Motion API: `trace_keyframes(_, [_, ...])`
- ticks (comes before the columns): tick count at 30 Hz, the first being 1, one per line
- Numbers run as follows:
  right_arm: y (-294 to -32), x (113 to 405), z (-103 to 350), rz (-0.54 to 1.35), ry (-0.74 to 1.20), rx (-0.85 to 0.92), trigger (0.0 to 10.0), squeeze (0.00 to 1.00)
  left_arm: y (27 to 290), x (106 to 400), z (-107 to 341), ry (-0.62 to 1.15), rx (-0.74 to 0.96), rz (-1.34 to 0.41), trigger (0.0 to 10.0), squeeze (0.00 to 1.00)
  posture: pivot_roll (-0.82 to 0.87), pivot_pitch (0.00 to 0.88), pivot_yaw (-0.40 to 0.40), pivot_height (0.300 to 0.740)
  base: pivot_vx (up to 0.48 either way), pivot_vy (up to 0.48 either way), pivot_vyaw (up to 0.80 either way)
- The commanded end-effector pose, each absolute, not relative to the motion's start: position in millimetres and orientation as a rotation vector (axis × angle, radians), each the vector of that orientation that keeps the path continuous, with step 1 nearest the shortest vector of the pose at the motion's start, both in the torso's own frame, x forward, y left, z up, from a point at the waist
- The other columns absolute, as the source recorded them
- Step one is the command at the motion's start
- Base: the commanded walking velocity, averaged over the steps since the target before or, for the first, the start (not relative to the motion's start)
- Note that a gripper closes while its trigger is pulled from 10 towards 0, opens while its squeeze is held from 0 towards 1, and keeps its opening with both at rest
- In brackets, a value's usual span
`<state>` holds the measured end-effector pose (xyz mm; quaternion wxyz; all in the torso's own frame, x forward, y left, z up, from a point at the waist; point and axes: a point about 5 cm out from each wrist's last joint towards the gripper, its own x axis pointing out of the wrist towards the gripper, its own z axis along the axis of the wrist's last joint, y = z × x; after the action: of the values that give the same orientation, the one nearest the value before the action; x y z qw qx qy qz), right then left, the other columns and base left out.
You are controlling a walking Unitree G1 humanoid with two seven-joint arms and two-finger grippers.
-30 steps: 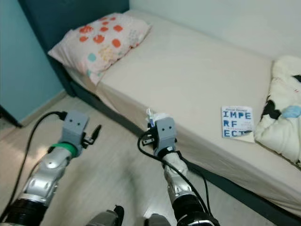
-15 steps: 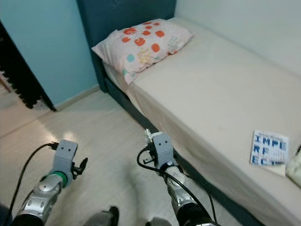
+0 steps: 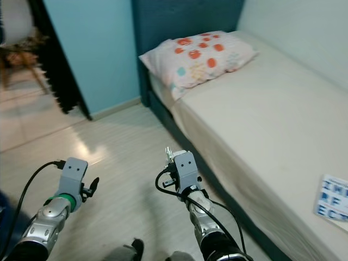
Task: Clean up the room
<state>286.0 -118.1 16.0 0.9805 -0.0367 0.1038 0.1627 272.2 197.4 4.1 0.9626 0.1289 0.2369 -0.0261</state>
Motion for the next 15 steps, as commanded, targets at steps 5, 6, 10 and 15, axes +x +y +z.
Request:
trace_keyframes(5, [-119.5, 283.0, 12.5, 0.32, 0.214, -0.079, 10.0, 0.0, 197.9, 270.9, 1.5, 0.481, 0.281, -0.066, 10.0, 0.0, 0.02, 0.0, 0.025, 0.74, 0.0, 0.0, 0.64])
trace_keyframes(6, [-120.4, 283.6, 13.1, 0.318, 0.211, -0.079, 10.0, 0.0, 198.1, 271.2, 1.6, 0.478, 0.285, -0.067, 10.0, 0.0, 0.02, 0.0, 0.026, 0.74, 0.0, 0.0, 0.64])
trace_keyframes(10, [-122.3, 285.4, 14.6, 0.312, 0.205, -0.079, 10.0, 0.0, 198.5, 271.8, 2.2, 0.471, 0.291, -0.066, 10.0, 0.0, 0.02, 0.0, 0.027, 0.74, 0.0, 0.0, 0.65])
trace_keyframes(15, [-123.3, 286.4, 15.5, 0.308, 0.202, -0.079, 10.0, 0.0, 198.6, 272.4, 2.5, 0.468, 0.294, -0.065, 10.0, 0.0, 0.02, 0.0, 0.028, 0.74, 0.0, 0.0, 0.65])
